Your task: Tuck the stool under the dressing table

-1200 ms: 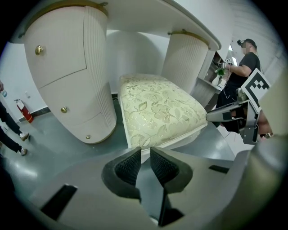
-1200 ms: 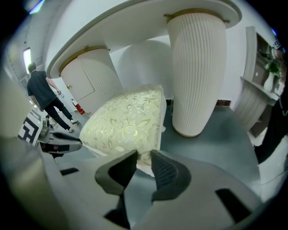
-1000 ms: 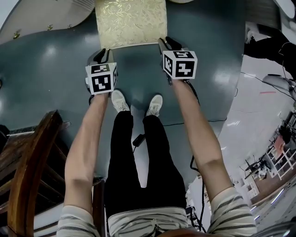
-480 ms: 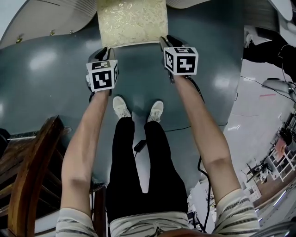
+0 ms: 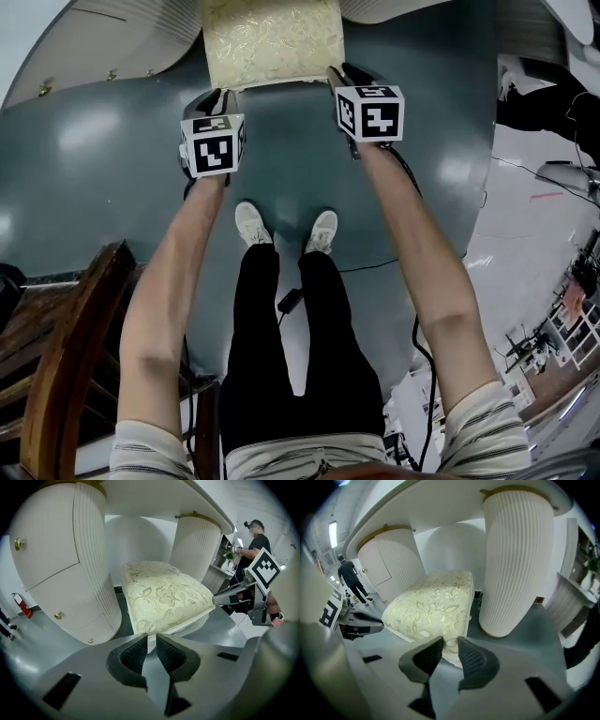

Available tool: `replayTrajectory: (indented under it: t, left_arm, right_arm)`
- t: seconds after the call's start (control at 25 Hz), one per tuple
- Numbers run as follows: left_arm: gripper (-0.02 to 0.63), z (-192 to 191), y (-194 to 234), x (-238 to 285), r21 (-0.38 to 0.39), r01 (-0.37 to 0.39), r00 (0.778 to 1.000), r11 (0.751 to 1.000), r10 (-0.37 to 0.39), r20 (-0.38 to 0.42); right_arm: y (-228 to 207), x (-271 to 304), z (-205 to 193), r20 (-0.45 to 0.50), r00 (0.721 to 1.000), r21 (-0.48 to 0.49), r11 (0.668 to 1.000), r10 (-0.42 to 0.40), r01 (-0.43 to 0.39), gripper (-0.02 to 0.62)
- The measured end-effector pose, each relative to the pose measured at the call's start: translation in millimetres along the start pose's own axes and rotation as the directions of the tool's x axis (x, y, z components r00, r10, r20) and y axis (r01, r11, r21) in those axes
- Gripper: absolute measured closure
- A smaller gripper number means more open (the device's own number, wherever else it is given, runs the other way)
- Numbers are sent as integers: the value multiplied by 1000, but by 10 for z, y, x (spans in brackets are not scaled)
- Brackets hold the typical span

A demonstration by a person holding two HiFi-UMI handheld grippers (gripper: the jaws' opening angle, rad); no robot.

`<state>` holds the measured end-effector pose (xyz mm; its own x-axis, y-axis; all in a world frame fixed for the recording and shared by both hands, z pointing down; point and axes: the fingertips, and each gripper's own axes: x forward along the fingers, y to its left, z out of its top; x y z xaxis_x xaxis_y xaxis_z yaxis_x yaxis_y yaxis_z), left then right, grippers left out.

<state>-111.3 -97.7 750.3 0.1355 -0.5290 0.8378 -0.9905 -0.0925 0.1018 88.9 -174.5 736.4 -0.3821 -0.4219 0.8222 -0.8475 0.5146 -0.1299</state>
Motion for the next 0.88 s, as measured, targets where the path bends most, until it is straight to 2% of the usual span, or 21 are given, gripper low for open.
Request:
replayTrajectory:
  t: [0.2, 0.4, 0.56, 0.88]
  left_arm:
    - [545, 74, 21, 52, 9, 4, 1000, 1000, -4, 13]
    - [543, 153, 67, 121, 52, -2, 1000, 999, 2, 17]
    - [544, 216, 76, 140, 50, -9, 1000, 999, 8, 21]
    - [543, 335, 85, 218, 90, 24, 1000, 996, -25, 10]
  right_arm:
    - [-31, 52, 73, 6, 1000, -3, 1000, -8, 8, 488]
    - [-72, 124, 160, 9, 1000, -4, 1000, -20, 20, 492]
    - [-95, 142, 215, 7, 1000, -17, 1000, -21, 22, 492]
    - [-146, 235, 347, 12, 999, -32, 999, -41, 41, 494]
